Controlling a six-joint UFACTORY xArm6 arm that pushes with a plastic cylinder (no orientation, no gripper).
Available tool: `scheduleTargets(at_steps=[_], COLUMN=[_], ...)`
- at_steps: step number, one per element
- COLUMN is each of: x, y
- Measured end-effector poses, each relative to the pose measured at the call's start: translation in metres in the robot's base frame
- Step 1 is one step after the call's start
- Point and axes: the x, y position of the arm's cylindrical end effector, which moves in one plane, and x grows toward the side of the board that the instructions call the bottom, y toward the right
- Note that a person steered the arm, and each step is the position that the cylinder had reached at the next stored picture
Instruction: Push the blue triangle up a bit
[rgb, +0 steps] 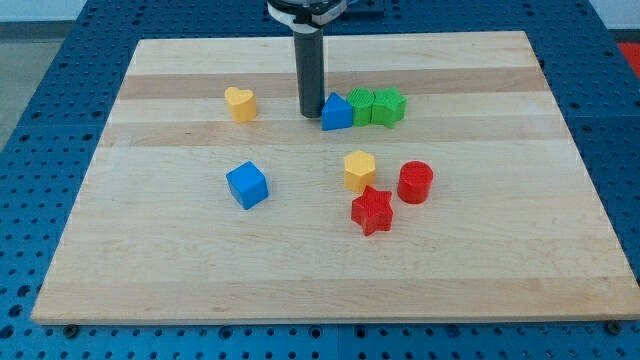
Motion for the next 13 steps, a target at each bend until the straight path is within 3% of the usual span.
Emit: scheduleTargets(at_steps=[3,5,13], x=[0.018,0.048,0.040], y=[-0.057,-0.026,0.024])
